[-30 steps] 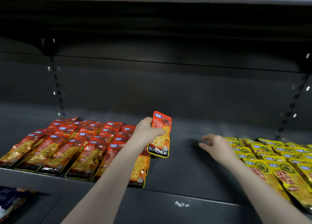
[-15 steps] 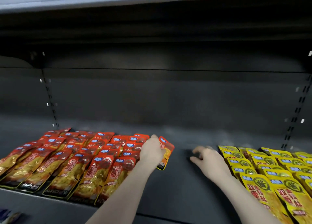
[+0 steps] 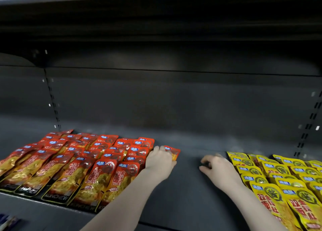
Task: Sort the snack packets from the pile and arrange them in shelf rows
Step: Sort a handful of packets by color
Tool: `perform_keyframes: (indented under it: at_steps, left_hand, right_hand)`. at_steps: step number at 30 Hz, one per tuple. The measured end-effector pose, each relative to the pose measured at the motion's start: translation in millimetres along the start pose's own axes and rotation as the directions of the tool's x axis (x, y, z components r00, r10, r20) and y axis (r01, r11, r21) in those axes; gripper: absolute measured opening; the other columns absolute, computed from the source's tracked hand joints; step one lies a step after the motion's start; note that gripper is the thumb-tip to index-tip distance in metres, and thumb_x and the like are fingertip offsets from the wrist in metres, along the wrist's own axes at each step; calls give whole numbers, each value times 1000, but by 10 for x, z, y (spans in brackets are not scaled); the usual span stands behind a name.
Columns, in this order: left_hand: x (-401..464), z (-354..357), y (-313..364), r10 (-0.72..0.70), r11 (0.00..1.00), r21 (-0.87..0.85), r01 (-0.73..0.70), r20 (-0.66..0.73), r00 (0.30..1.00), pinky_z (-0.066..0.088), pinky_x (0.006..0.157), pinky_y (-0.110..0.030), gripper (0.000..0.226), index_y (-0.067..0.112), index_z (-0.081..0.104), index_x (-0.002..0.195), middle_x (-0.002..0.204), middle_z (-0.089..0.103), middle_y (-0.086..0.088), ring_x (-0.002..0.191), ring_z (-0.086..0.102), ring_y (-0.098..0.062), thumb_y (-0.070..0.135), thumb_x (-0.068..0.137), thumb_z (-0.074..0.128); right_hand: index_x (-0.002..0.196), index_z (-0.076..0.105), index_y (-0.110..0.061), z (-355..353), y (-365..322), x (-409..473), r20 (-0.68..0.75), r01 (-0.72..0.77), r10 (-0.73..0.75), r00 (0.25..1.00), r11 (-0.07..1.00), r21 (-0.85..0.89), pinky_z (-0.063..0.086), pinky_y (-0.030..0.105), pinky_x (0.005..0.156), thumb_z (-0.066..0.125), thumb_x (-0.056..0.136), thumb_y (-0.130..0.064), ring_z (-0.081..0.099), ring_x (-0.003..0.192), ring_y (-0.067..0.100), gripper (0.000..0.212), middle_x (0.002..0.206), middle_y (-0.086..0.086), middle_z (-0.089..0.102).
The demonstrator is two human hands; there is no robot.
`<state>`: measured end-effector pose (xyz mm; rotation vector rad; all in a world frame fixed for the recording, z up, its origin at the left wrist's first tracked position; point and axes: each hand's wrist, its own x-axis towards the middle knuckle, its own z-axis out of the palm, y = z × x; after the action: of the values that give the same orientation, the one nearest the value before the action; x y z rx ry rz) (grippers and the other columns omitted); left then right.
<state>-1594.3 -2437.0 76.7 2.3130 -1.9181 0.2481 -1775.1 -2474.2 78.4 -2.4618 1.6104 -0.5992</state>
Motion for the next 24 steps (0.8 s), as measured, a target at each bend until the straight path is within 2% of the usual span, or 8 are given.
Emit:
perform_keyframes:
  at_steps: [5, 8, 12, 24]
  left_hand:
    - [142, 16, 63, -25, 995, 94, 23, 13, 1000, 32, 104, -35, 47, 4, 44, 134, 135, 43, -14, 126, 38, -28, 37, 101, 37]
    - [244, 18, 91, -47, 990, 132, 44, 23, 999, 32, 103, -34, 38, 8, 49, 132, 134, 44, -12, 125, 38, -27, 28, 99, 45]
    - [291, 67, 115, -73, 985, 161, 67, 33, 997, 33, 104, -33, 39, 8, 49, 132, 135, 42, -12, 126, 37, -28, 17, 94, 50]
    - [324, 144, 43, -110, 977, 181, 114, -30, 993, 36, 100, -33, 35, 7, 51, 129, 131, 45, -13, 122, 41, -28, 22, 97, 49]
  right_hand:
    - [111, 64, -23, 6, 20, -3, 10, 31, -31, 999, 999, -21, 44, 25, 85, 60, 89, -33, 57, 104, 21, 25, 102, 1, 52]
    - [112, 63, -24, 10, 29, 5, 17, 57, -57, 998, 997, -44, 42, 24, 86, 58, 90, -34, 56, 105, 20, 25, 97, -3, 45]
    - [112, 62, -25, 14, 39, 15, 28, 66, -65, 997, 997, -50, 41, 24, 85, 56, 91, -35, 55, 107, 19, 24, 103, -1, 48]
    - [112, 61, -24, 19, 34, 23, 28, 83, -82, 996, 995, -56, 42, 26, 87, 54, 92, -34, 53, 109, 22, 23, 110, 2, 51]
